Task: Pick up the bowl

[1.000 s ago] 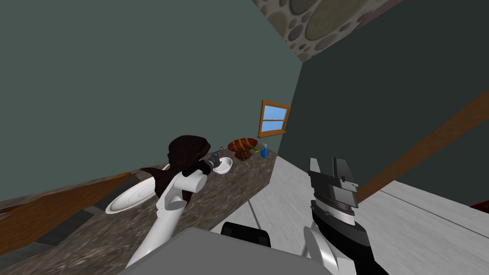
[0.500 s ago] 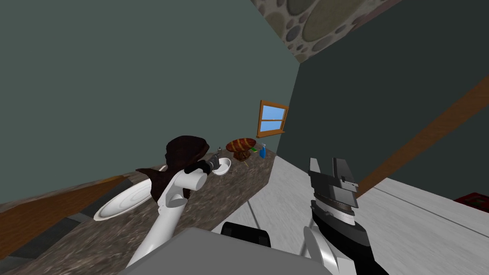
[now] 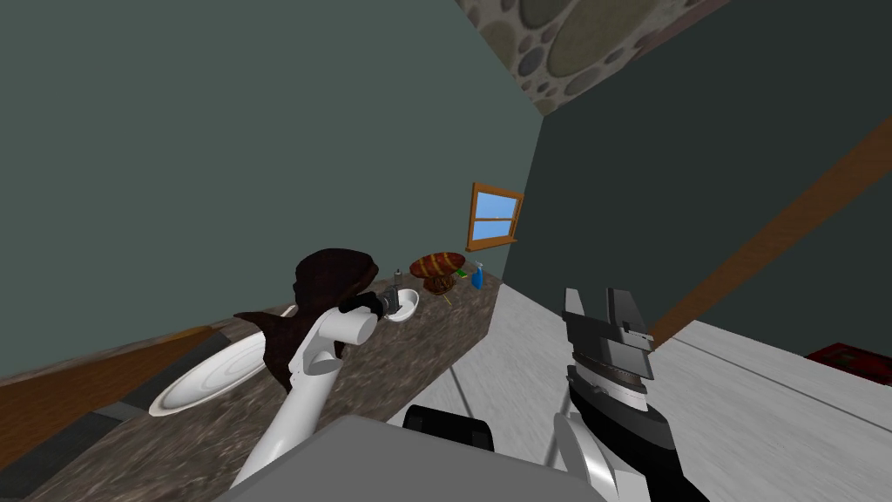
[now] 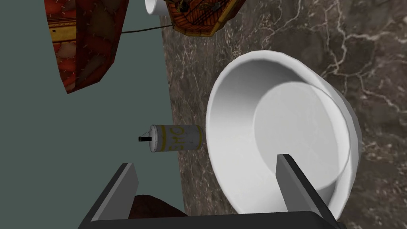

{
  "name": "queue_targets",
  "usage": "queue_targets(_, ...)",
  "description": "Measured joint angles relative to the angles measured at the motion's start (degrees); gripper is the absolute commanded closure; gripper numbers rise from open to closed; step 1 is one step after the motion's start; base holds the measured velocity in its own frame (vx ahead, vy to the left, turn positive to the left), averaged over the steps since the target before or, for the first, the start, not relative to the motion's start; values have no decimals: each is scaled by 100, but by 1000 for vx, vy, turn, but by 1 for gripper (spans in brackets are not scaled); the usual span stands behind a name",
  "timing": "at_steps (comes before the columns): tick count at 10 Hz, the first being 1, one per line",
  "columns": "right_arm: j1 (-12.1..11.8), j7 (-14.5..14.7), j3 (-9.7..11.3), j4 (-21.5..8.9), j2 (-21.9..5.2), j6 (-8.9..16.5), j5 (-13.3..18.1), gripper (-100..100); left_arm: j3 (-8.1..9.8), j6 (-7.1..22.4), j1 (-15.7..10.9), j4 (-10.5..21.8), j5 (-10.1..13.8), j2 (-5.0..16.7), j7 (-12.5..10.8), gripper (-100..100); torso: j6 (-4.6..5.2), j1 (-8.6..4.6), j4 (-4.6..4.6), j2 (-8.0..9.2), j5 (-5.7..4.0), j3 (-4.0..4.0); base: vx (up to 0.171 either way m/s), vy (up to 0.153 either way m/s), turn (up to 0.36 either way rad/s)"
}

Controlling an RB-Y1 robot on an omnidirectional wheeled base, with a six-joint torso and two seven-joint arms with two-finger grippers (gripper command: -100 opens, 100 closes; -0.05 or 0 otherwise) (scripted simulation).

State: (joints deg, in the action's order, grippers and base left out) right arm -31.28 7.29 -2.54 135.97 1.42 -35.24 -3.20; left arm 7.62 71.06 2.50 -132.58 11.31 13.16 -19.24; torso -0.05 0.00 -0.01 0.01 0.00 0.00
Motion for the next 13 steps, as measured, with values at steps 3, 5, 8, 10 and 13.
queue_targets(3,0,0,0,0,0,0,0,0,41,401,-89,74,30,-8,-41,-100,0,0,0,0,0,0,11,-3,-34)
queue_targets(5,0,0,0,0,0,0,0,0,106,697,-148,103,92,6,-71,-100,0,0,0,-1,0,-1,10,-2,-26)
queue_targets(8,0,0,0,0,0,0,0,0,143,1116,-219,142,113,2,-112,-100,0,1,0,-1,0,0,11,0,-59)
queue_targets(10,0,0,0,0,0,0,0,0,212,1439,-289,204,172,25,-139,-100,0,1,0,-1,0,0,5,1,-19)
queue_targets(13,0,0,0,0,0,0,0,0,266,1853,-346,255,212,42,-166,-100,0,2,0,1,0,0,10,3,-55)
